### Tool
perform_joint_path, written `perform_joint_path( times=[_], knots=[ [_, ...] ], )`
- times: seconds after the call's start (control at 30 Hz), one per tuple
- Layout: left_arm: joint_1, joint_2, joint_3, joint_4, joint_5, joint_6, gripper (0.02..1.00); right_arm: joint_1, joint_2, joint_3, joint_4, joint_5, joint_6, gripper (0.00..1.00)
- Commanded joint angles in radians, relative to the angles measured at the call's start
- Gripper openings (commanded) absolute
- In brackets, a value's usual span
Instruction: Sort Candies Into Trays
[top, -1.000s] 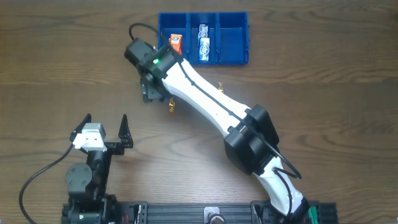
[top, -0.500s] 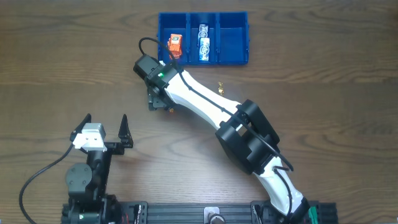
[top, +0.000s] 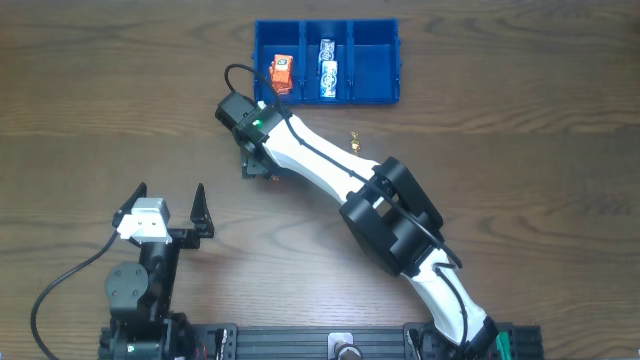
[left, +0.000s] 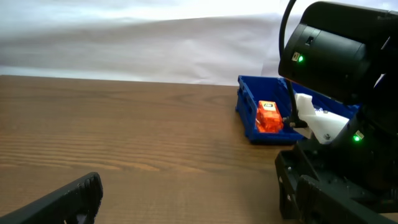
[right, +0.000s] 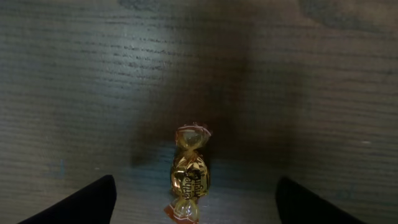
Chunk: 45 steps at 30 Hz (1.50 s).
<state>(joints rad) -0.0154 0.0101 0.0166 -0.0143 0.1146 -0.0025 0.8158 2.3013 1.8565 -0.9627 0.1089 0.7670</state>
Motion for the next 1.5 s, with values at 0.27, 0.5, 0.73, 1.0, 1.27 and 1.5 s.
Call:
perform_joint_path(
  times=[0.27, 0.5, 0.73, 1.0, 1.27, 1.5],
  knots=[
    [0.004, -0.006, -0.012, -0.052, 0.032, 0.006, 0.996, 0.001, 0.048, -0.004, 0.013, 0.029, 0.037, 0.66],
    [0.004, -0.006, -0.012, -0.052, 0.032, 0.006, 0.996, 0.002, 0.048, -0.004, 0.016, 0.029, 0.037, 0.485],
    [0.004, -0.006, -0.012, -0.052, 0.032, 0.006, 0.996, 0.002, 0.048, -0.004, 0.016, 0.029, 0.037, 0.332],
    [0.004, -0.006, -0.012, -0.052, 0.032, 0.006, 0.996, 0.002, 0.048, -0.004, 0.032, 0.029, 0.037, 0.194],
    [0.004, -0.006, -0.012, -0.052, 0.032, 0.006, 0.993, 0.001, 0.043, 0.005, 0.022, 0.03, 0.037, 0.137],
    [0.004, -0.006, -0.012, -0.052, 0.032, 0.006, 0.996, -0.03, -0.066, 0.058, -0.056, 0.101, -0.026, 0.13]
  ],
)
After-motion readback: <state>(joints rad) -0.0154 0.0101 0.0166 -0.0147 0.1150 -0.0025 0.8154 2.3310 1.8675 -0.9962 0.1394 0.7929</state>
